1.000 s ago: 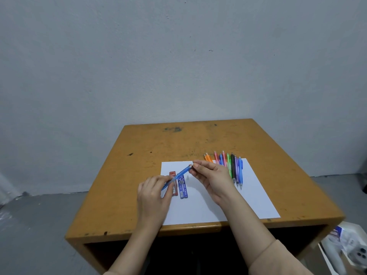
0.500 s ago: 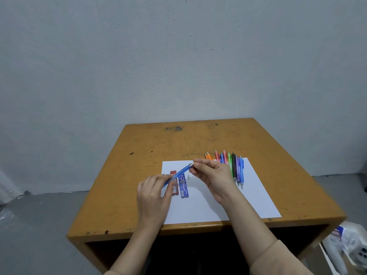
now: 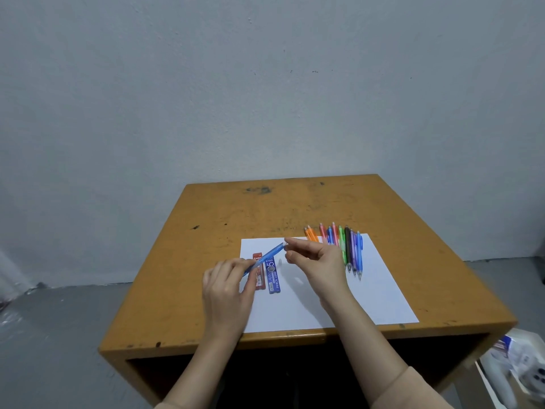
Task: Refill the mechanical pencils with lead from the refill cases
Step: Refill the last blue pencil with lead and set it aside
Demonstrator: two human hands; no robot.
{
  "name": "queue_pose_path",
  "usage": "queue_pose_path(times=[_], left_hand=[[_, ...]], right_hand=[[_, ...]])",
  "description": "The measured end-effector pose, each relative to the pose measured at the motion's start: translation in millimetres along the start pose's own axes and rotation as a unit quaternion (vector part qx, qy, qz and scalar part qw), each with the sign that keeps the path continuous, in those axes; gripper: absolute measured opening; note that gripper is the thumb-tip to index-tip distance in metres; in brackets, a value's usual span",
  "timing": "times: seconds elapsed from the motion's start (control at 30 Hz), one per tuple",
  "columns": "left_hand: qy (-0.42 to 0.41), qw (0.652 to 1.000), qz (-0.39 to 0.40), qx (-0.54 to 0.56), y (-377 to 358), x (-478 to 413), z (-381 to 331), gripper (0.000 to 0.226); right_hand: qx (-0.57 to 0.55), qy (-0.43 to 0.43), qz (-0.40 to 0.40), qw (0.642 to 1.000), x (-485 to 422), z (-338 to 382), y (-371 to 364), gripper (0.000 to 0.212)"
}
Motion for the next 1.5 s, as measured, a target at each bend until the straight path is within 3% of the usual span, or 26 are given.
queue_pose_path(times=[0.4, 0.83, 1.27, 1.5], left_hand=[[0.017, 1.000, 0.010, -0.010, 1, -1, 0, 0.033], [0.017, 1.000, 0.006, -0.020, 0, -1, 0, 0.031], [0.017, 1.000, 0.010, -0.018, -1, 0, 1, 0.032], [0.022, 0.999, 0.017, -0.019, -1, 0, 1, 0.029]], right_hand=[[0.059, 0.049, -0.016, 0.997, -8, -5, 0, 0.031], [0.260, 0.011, -0.019, 0.965, -40, -20, -8, 0.029], [0.281, -0.019, -0.022, 0.959, -42, -28, -17, 0.019], [0.197, -0.022, -0.040, 0.979, -39, -24, -13, 0.017]])
Point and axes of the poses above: each hand's wrist, its own x-axis away from the middle knuckle, its own y-axis out of the back of the hand, z = x × y, the point moved 1 cm from there along -x, towards the middle knuckle, and after that the axes turned 12 degrees about -y, right-handed, at the moved point
